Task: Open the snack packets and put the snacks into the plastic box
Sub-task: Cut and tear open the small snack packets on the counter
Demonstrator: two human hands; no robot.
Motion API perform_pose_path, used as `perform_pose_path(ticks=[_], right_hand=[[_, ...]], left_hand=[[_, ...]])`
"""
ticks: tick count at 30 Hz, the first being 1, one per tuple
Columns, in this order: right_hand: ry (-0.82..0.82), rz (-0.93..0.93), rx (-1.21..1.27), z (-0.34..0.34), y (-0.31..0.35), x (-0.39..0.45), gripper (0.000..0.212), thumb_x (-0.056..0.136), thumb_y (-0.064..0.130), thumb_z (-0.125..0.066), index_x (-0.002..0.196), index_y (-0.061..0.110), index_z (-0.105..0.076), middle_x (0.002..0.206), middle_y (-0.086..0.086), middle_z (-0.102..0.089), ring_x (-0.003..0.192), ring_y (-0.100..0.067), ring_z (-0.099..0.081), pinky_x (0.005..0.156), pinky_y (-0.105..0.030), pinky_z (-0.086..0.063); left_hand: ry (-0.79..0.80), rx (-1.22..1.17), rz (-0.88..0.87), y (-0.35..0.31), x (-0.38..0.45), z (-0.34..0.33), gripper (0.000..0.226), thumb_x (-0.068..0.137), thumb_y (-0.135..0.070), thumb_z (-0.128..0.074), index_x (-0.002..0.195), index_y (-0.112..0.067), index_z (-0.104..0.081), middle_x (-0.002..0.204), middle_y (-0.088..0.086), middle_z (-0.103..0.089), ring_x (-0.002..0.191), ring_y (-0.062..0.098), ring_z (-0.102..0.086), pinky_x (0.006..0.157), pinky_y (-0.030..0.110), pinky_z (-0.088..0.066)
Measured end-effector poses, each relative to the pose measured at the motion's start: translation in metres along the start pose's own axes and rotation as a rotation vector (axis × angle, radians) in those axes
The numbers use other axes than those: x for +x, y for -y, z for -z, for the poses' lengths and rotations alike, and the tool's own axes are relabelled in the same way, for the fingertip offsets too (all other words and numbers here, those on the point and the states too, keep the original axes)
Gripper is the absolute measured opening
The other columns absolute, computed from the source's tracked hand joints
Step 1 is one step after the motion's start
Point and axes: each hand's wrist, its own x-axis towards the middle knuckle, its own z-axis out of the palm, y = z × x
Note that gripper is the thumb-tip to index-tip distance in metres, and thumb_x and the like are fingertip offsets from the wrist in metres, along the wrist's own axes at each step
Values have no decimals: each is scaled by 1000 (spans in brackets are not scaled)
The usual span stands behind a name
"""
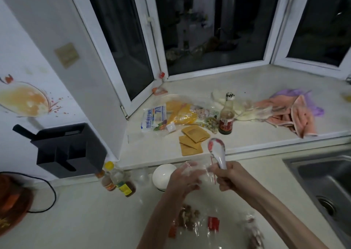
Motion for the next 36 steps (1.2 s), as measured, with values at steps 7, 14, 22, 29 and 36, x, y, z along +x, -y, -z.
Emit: perform_pose_path(ticks=[7, 14, 22, 29, 36], right_hand=[[-55, 45, -146, -21, 1, -12, 35, 86, 11, -65, 58, 20, -47, 50, 5, -34, 43, -10, -31, 44, -19, -34], [-246, 86, -229, -45, -1, -13, 34, 85, 13, -66, 58, 18, -46, 47, 9, -35, 41, -6, -34, 48, -21, -39], [-381, 134, -194, -82, -15, -9, 26, 85, 10, -65, 59, 12, -57, 46, 9, -41, 40, -5, -38, 45, -19, -37], [-442, 171, -212, -93, -25, -12, 28, 85, 8, -62, 58, 14, -55, 43, 11, -41, 41, -6, -38, 42, -18, -36], [-389, 215, -184, -99, -23, -18, 40, 89, 17, -63, 49, 19, -58, 46, 5, -35, 42, -9, -32, 42, -20, -33]], left_hand=[[-18, 24, -50, -3, -7, 23, 34, 88, 2, -63, 120, -4, -51, 83, 6, -75, 62, 14, -63, 53, 21, -51], [-308, 621, -658, -1, -21, 35, 24, 80, -11, -72, 94, -30, -64, 96, -15, -61, 87, 6, -57, 75, 25, -51], [-103, 661, -552, -4, -23, 37, 5, 83, -32, -73, 85, -28, -72, 78, -22, -70, 76, -4, -64, 69, 14, -51], [66, 592, -469, -3, -19, 52, 11, 81, -18, -71, 89, -24, -76, 80, -13, -74, 74, 4, -69, 72, 13, -52], [149, 611, -369, -10, -18, 57, 29, 79, -12, -67, 88, -39, -71, 70, -11, -70, 74, 3, -67, 59, 28, -59]])
